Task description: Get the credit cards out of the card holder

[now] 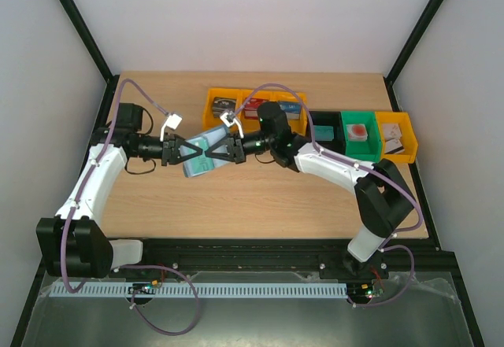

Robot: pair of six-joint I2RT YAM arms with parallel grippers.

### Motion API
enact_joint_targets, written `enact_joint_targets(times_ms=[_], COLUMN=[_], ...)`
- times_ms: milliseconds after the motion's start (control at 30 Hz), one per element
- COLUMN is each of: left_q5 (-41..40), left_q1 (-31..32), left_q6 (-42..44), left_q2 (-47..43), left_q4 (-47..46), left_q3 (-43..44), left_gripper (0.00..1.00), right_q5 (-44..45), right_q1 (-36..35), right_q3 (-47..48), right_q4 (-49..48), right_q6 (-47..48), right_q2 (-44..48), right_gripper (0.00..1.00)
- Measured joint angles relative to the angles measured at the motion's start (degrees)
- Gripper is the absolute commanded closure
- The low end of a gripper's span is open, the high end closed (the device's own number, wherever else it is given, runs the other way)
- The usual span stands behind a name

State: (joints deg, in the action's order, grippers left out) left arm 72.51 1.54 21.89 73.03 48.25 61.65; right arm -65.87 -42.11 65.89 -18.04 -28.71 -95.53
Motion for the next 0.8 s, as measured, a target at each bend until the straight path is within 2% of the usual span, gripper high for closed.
enact_joint_targets(times_ms=[267, 500, 533, 667, 733, 800], left_q5=[1.40, 2.05, 2.10, 2.36, 2.82, 2.93], left_q1=[0.07, 0.04, 0.04, 0.04, 0.04, 0.04], left_q6=[-0.07, -0.04, -0.07, -0.09, 0.20, 0.35], left_q2=[0.00, 0.00, 0.00, 0.00, -0.02, -0.02], left_q4=[-0.94, -1.20, -1.20, -1.07, -1.14, -1.18], left_q3=[0.00, 0.00, 0.00, 0.00, 0.02, 0.00], left_gripper=[0.70, 0.69, 0.71, 0.97, 0.98, 0.98], right_q5=[-0.07, -0.07, -0.09, -0.17, -0.17, -0.02], right_q1=[1.40, 2.91, 2.93, 2.97, 3.06, 3.15], right_q3=[-2.34, -2.86, -2.86, -2.86, -2.89, -2.89], right_q4=[-6.71, -8.68, -8.81, -8.96, -8.92, -8.76], right_q6=[-4.72, -6.38, -6.45, -6.51, -6.49, -6.23], right_q2=[0.66, 2.10, 2.14, 2.21, 2.21, 2.21], right_gripper=[0.98, 0.98, 0.98, 0.98, 0.98, 0.93])
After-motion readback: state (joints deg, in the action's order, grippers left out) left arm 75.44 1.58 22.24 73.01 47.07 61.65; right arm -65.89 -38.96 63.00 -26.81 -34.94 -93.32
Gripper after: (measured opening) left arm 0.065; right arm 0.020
